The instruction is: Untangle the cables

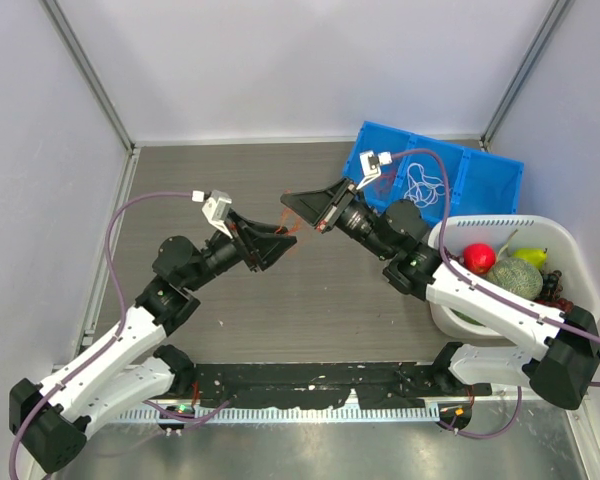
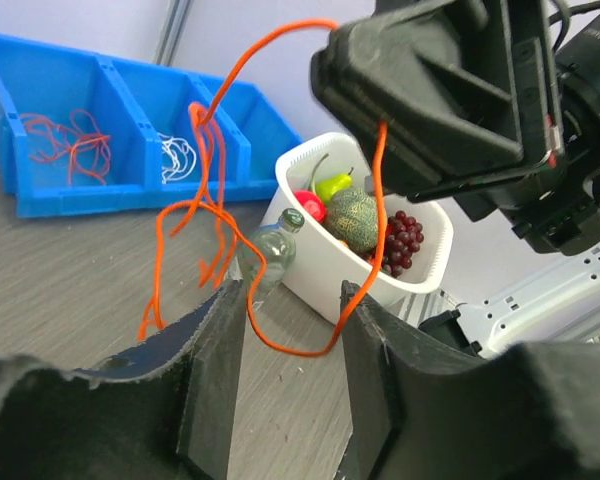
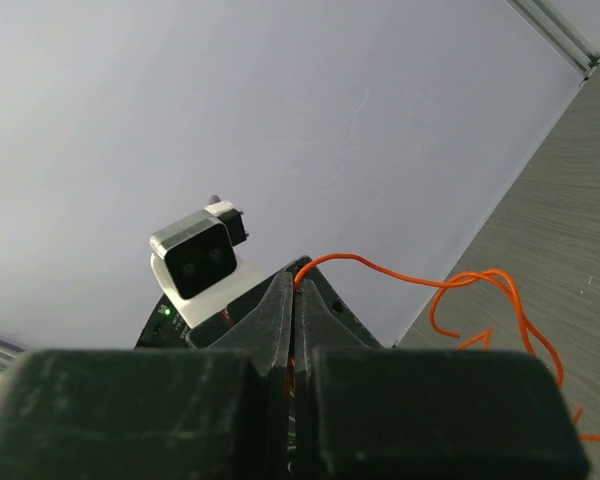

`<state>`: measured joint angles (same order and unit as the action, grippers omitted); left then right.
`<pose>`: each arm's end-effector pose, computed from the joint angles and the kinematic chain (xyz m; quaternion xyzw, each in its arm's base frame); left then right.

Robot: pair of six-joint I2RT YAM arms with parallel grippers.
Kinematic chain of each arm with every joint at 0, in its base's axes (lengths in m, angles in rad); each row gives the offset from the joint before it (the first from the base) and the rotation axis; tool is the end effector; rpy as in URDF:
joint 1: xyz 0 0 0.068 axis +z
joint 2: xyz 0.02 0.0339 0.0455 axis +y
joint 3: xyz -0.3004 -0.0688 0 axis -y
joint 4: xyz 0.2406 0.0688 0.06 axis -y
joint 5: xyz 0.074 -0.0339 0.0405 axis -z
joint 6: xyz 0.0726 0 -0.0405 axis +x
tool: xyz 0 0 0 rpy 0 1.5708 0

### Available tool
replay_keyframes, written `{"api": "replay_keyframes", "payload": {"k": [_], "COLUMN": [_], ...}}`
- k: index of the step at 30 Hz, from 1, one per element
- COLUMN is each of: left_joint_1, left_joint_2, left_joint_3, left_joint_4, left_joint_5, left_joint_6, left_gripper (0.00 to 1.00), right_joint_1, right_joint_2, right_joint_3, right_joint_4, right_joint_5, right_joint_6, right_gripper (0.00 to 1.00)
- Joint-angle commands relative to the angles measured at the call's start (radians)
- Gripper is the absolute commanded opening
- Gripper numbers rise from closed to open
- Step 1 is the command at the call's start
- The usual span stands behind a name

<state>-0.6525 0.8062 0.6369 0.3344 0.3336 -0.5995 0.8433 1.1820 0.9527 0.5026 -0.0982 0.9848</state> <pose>0.1445 -0.1403 0.3723 0.1435 0.6338 -0.5278 0.5469 0.1908 0.2250 0.4347 0.0036 0.6047 0.6484 0.4624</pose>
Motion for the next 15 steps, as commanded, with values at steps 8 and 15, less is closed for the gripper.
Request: {"api": "replay_keyframes", "payload": {"k": [8,15], "left_joint_1": [-0.001,-0.002], "left_joint_2": [-0.007,0.005], "left_joint_3": [0.056,0.116], "left_joint_4": [0.095,0.017], "left_joint_5": [0.001,0.045], "left_joint_6": [-0.005,0.03], "left_gripper": [0.37,0.0], "right_joint_1": [0.008,0.005], "right_joint_2": [0.013,0.024], "right_joint_3": [-0.025,-0.026], "right_joint_4": [0.079,0.065], "right_joint_5": [-0.021,-0.024], "right_joint_6": [0.023,-0.032], "right_gripper": [0.01,0.05]}}
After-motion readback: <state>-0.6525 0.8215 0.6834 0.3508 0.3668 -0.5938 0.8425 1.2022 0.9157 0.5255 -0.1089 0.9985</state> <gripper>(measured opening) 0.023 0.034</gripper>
